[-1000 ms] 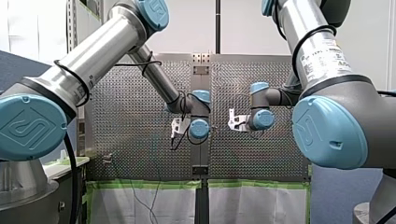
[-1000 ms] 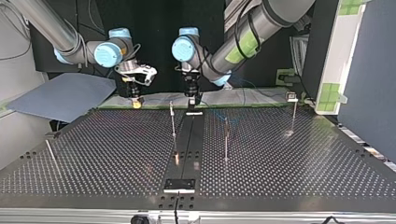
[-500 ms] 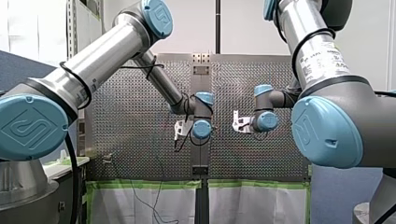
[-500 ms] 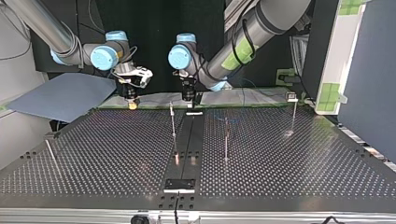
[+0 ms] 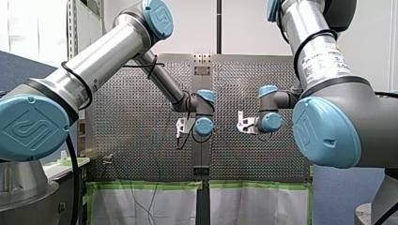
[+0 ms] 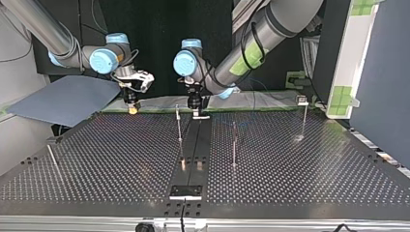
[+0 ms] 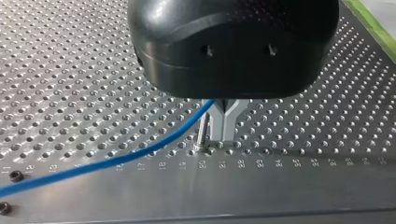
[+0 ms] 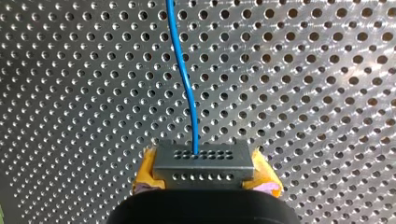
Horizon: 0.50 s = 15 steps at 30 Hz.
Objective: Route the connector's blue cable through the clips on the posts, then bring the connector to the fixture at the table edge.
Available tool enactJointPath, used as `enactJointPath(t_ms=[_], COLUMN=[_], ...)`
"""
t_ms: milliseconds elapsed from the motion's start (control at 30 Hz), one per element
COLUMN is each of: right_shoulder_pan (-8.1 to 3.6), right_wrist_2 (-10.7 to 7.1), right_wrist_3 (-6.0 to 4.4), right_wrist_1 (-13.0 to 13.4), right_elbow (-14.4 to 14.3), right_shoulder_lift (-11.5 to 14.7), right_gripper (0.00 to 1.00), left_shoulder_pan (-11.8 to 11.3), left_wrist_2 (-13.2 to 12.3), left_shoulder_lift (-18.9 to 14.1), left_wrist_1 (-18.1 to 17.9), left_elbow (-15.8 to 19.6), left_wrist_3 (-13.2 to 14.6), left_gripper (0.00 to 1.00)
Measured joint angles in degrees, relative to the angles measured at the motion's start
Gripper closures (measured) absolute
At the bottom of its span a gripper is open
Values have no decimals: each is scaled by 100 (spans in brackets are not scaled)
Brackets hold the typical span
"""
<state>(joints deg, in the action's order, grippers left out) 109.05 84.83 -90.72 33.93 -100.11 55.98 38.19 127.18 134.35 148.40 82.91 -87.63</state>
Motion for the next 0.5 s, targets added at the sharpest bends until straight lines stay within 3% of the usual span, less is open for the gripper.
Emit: enactJointPath(t_ms=[500], right_shoulder_pan=[-28], right_wrist_2=[0], right_wrist_3=[0], right_wrist_1=[-50], right_elbow=[98], right_shoulder_lift=[-27], right_gripper=[100], left_shoulder_pan=[-134], left_wrist_2=[-229], left_shoulder_lift=[32], left_wrist_1=[-30], left_elbow=[-34], left_wrist_3=[-29], left_gripper=[100])
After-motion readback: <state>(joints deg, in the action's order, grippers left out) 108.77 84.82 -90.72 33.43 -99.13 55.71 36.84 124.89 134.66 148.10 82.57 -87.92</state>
